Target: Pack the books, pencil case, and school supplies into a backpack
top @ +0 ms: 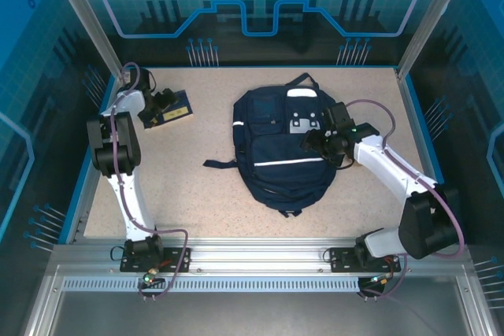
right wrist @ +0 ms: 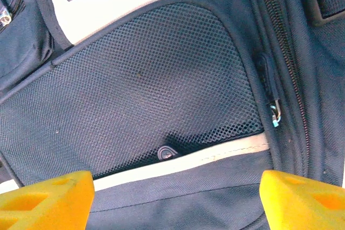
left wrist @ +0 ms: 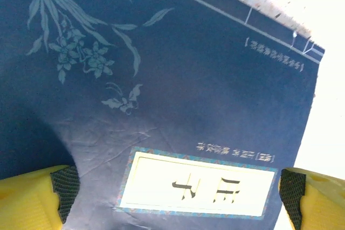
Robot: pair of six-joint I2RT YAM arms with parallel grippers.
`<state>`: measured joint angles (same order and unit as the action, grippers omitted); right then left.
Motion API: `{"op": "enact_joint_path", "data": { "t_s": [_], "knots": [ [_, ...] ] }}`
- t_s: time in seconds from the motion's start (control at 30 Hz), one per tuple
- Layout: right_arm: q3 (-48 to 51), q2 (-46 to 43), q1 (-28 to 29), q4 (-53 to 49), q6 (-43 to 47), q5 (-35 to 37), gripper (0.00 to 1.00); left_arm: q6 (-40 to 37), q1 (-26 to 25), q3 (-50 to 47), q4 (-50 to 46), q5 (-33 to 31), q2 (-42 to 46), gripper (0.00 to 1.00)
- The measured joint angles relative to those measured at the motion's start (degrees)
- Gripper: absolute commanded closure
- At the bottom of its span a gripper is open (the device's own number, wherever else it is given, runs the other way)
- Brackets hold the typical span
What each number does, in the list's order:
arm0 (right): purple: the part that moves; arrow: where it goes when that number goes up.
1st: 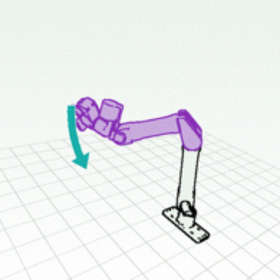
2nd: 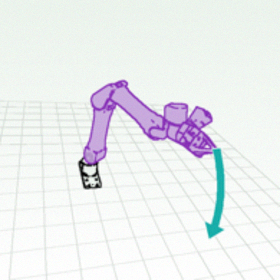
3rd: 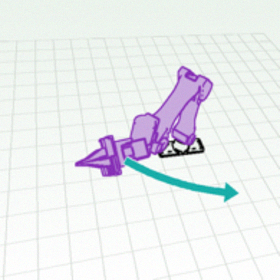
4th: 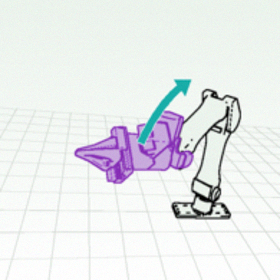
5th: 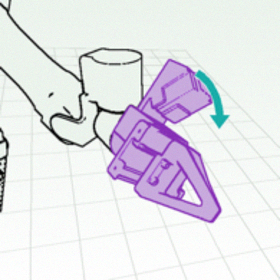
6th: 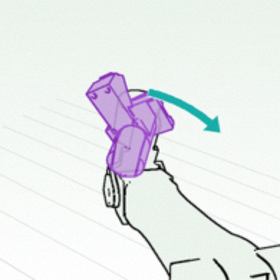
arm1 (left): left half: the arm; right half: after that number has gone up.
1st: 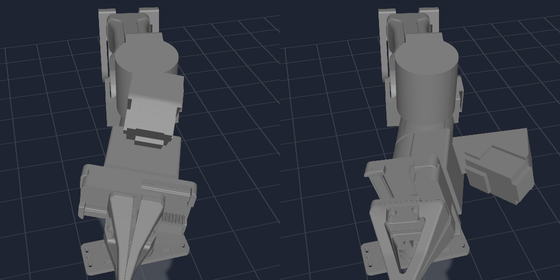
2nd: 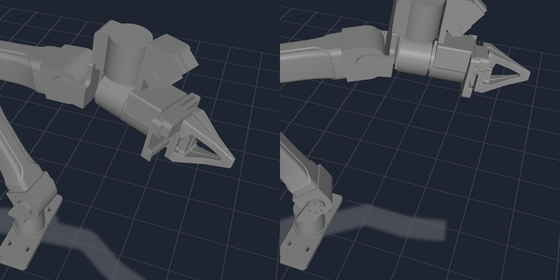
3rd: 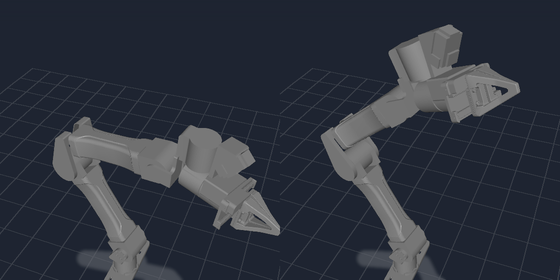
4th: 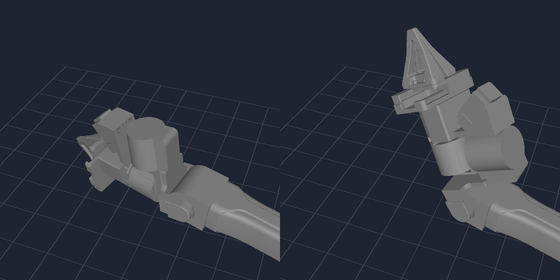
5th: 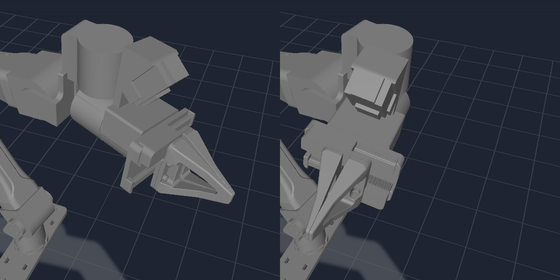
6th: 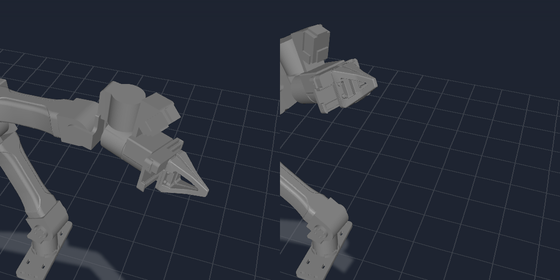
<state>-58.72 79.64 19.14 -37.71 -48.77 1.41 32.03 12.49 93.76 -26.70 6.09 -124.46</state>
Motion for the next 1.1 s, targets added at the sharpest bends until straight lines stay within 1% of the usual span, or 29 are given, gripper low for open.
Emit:
{"op": "enact_joint_path", "data": {
  "t_s": [0.23, 0.4, 0.63, 0.83, 1.1],
  "knots": [
    [-0.2, -1.8, 0.8, 0.0, -0.3, -0.4, 0.18, 2.3, -0.4, -9.1, 2.6, 3.1, 5.9, 0.01],
    [-0.2, -3.9, 0.8, 0.0, -0.6, -0.4, 0.18, 4.3, -1.9, -16.4, 4.8, 4.8, 10.7, 0.02],
    [0.7, -6.8, 0.8, 0.0, -0.7, -0.5, 0.17, 7.2, -8.2, -26.1, 7.4, 5.7, 17.4, 0.01],
    [1.7, -7.3, 0.8, 0.0, -0.7, -0.6, 0.17, 9.0, -12.3, -32.3, 8.2, 5.8, 22.5, 0.01],
    [2.5, -8.3, 0.8, 0.0, -0.7, -0.8, 0.17, 14.7, -20.8, -43.4, 11.9, 5.4, 31.4, 0.01]
  ]
}}
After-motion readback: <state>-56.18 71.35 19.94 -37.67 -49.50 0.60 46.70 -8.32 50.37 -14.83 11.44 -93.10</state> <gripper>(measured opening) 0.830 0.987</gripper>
